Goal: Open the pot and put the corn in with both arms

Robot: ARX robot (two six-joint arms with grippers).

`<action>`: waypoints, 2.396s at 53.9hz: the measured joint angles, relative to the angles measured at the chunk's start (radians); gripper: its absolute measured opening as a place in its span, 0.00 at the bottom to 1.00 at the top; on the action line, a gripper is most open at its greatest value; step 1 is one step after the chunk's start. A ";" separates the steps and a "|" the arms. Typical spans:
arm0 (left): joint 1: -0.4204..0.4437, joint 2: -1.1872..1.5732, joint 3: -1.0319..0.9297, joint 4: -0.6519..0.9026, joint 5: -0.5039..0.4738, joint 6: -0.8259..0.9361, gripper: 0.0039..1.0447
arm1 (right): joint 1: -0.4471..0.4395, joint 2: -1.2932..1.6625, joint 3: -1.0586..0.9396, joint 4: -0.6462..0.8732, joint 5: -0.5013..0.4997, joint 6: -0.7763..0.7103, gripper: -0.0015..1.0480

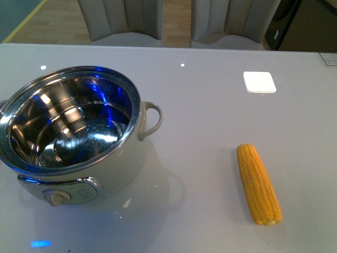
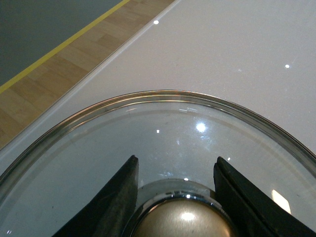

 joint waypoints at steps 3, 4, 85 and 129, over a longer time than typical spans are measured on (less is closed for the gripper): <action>0.002 0.005 0.000 0.003 -0.001 -0.001 0.55 | 0.000 0.000 0.000 0.000 0.000 0.000 0.92; 0.004 0.006 0.000 0.003 0.000 -0.001 0.58 | 0.000 0.000 0.000 0.000 0.000 0.000 0.92; -0.310 -1.513 -0.856 -0.242 0.172 -0.045 0.03 | 0.000 0.000 0.000 0.000 0.000 0.000 0.92; -0.546 -2.200 -0.940 -0.817 -0.054 -0.042 0.03 | 0.000 0.000 0.000 0.000 0.000 0.000 0.92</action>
